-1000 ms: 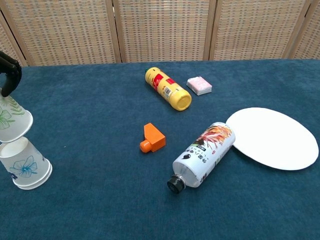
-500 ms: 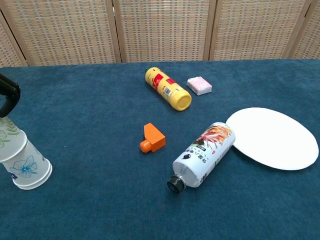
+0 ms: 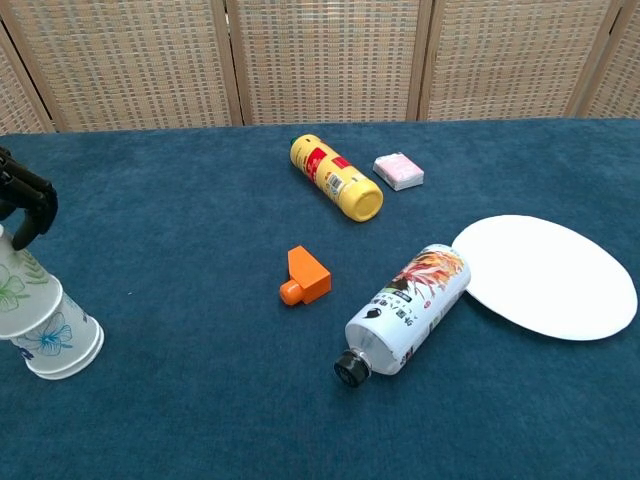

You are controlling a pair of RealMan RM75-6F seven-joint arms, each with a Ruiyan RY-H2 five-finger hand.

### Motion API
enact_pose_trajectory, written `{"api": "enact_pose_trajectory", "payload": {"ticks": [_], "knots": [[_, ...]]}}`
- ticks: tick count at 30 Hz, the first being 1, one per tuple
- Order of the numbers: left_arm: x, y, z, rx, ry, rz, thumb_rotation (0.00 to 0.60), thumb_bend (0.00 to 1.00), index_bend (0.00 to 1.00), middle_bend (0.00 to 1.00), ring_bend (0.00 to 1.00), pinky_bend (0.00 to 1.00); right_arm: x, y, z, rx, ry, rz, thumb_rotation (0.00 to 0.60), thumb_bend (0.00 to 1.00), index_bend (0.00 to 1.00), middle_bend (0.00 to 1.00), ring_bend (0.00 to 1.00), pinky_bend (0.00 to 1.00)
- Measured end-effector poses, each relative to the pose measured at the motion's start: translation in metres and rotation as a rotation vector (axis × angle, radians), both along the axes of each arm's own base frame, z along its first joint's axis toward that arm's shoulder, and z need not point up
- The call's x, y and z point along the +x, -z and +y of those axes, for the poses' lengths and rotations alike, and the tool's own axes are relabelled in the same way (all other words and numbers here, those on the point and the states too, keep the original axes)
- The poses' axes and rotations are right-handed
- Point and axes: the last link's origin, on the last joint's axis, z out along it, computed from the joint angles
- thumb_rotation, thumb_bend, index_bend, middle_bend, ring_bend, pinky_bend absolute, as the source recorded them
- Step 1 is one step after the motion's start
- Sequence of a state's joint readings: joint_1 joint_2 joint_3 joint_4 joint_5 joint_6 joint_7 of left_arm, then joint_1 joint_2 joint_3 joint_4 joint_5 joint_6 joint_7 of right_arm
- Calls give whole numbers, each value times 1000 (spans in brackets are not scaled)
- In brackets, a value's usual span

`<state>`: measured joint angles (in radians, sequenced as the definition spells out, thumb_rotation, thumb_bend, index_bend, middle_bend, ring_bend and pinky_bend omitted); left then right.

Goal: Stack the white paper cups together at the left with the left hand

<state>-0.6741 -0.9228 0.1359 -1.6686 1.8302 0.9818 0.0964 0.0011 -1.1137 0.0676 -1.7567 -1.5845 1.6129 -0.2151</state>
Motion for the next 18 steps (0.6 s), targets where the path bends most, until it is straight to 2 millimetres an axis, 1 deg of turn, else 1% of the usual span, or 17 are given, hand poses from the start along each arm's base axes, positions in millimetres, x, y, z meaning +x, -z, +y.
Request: {"api": "enact_pose_trajectory", "payload": {"ticks": [1,2,3,6,11,15,18], "knots": [[-2,2,-1,-9,-9,3,600,0,79,96,117,218,0,0,0,0,0,0,600,0,0,0,0,0],[-3,3,-1,-14,-14,4,600,0,23,36,50,165,0,0,0,0,1,0,600,0,0,0,0,0],[-5,3,-2,-18,-19,4,600,0,1,5,12,129,0,0,0,0,1,1,600,0,0,0,0,0],[-6,4,-3,-23,-24,-3,600,0,0,0,0,95,0,1,0,4,2,1,600,0,0,0,0,0],[-3,1,-4,-17,-10,-51,600,0,0,0,0,4,1,1,0,7,-3,0,600,0,0,0,0,0],[-2,-6,-4,20,-11,-115,600,0,0,0,0,0,1,1,1,8,-7,-2,600,0,0,0,0,0],[-3,-13,-3,80,-46,-191,600,0,0,0,0,0,2,0,2,5,-10,-6,600,0,0,0,0,0]]}}
